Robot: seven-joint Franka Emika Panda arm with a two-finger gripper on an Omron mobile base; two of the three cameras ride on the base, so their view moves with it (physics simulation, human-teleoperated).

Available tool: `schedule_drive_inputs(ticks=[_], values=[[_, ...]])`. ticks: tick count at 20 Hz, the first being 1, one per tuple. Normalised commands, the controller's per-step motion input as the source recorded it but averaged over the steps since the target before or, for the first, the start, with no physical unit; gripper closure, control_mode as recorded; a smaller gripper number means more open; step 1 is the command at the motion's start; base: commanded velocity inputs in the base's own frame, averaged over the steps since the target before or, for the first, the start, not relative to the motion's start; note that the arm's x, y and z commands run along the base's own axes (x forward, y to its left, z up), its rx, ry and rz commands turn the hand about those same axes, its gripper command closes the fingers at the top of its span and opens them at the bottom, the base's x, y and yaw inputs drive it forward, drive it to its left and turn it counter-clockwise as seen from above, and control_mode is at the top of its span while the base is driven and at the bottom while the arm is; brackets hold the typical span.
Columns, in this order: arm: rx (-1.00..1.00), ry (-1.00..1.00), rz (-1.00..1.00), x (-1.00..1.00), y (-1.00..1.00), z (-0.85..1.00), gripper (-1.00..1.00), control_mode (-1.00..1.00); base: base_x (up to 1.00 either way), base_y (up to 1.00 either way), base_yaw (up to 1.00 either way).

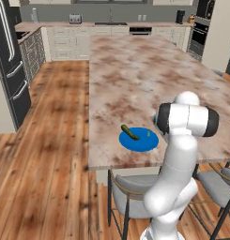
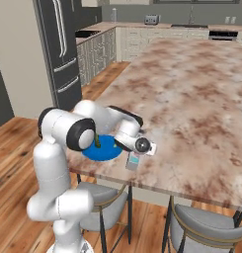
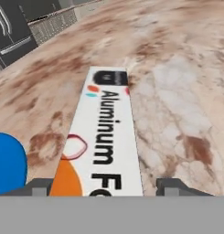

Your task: Retrieve the tupperware and aluminum foil from the cabinet and place them on the dining counter near the plate with squash and lemon wedge to prepare for storing leftovers.

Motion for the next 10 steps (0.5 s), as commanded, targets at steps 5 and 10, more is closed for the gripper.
schedule_drive_inputs(ticks=[5,10], values=[[0.0,-0.08,0.0,0.01,-0.13,0.98,-1.0,-1.0,0.0,0.0,0.0],[-0.02,-0.06,0.0,-0.31,-0.01,1.0,-1.0,-1.0,0.0,0.0,0.0]])
